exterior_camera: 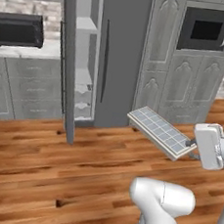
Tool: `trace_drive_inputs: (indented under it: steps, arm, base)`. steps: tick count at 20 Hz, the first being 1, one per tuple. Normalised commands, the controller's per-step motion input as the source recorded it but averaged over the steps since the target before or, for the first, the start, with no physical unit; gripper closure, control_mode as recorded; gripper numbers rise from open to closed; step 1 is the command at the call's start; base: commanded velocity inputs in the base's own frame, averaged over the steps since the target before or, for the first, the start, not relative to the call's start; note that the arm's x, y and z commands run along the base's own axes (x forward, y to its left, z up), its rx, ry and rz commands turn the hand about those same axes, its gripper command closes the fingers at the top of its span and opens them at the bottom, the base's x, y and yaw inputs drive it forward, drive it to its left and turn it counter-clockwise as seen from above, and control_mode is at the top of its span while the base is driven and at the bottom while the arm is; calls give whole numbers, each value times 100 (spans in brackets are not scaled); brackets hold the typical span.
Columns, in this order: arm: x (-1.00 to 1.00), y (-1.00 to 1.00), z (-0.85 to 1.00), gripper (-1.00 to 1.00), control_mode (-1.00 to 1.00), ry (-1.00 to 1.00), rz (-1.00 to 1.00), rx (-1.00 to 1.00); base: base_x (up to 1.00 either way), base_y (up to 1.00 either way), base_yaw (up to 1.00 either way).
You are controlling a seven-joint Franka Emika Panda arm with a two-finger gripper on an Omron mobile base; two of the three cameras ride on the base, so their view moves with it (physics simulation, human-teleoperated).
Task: The ice cube tray has been filled with water. Take the tray and place it in the freezer to make ice. Close the freezer door after placing the tray.
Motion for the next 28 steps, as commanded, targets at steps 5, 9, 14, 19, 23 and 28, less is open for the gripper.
trace_drive_inputs:
  steps: [5,9,14,19,23,28]
  arm:
    - [0,0,0,100,100,0,0,0]
    - [0,0,0,100,100,0,0,0]
    - [0,0,0,100,100,0,0,0]
    - [0,0,0,100,100,0,0,0]
    - [0,0,0,100,100,0,0,0]
    - [0,0,0,100,100,0,0,0]
  base:
    - [41,51,-14]
    - [58,56,-4]
    - [87,44,-1]
    - [75,5,-5]
    - [72,0,-1]
    - [67,0,0]
